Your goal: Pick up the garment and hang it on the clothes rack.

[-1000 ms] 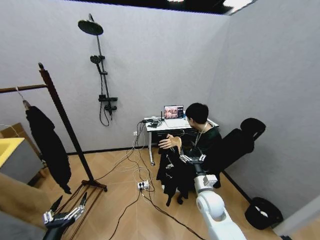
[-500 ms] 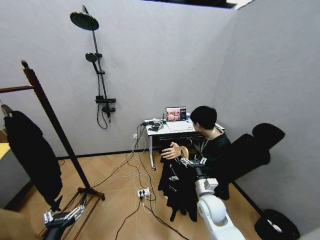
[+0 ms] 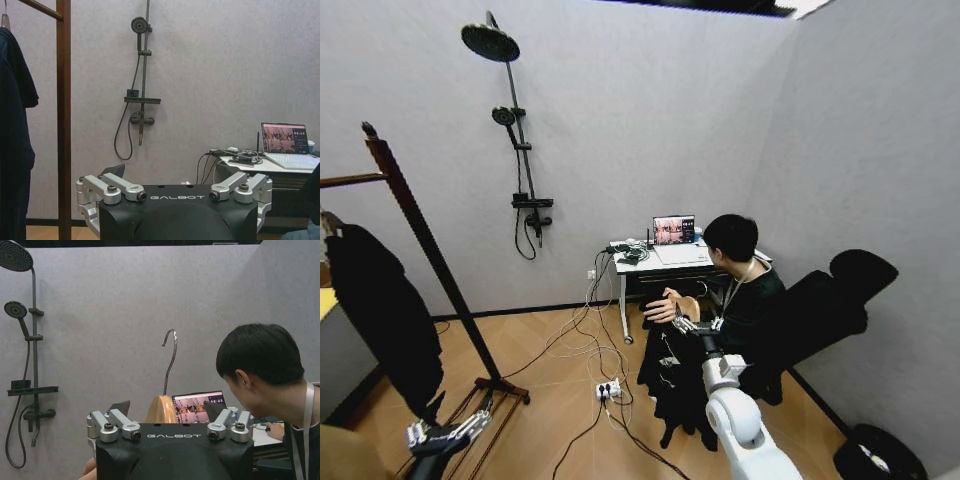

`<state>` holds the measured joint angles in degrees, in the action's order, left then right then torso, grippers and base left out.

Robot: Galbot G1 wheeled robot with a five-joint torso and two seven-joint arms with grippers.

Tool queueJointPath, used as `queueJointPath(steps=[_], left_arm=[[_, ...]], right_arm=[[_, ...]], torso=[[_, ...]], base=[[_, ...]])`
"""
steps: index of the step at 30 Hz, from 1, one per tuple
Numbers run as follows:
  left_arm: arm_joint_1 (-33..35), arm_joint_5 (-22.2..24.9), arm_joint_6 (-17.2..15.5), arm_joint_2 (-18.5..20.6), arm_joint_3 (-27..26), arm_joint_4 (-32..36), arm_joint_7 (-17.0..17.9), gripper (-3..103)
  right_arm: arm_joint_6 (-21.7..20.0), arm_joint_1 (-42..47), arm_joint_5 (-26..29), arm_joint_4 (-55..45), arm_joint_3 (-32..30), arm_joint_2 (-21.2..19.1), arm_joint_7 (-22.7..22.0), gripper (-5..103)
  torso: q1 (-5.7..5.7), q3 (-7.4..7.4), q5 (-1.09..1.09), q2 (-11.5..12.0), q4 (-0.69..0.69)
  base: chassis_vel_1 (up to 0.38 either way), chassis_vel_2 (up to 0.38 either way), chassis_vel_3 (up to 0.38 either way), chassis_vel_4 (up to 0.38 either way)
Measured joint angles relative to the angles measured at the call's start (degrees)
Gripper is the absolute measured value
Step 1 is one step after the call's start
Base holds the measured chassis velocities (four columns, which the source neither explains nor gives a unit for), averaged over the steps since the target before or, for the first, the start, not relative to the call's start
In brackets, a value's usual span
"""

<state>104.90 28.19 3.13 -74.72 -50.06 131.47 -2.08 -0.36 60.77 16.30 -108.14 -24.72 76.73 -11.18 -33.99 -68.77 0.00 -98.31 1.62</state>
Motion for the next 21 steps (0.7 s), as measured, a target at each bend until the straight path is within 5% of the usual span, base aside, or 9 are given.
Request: queueJointPath(steps=[15,21], left_arm=[[0.0,0.0,0.0,0.0,0.0,0.0,0.0,100],[0.0,0.0,0.0,0.0,0.0,0.0,0.0,100]], right_arm=[[-1.6,-1.1,3.4,0.9,1.6,0.1,-0.6,28],[-1.5,-1.1,3.5,0.8,1.5,0.2,-0.5,13]], torso=[[-0.01,0.00,0.00,0.0,0.00],[-0.01,0.00,0.00,0.0,-0.04]], base=[[0.000,0.000,0.000,0.000],[0.000,0.000,0.000,0.000]])
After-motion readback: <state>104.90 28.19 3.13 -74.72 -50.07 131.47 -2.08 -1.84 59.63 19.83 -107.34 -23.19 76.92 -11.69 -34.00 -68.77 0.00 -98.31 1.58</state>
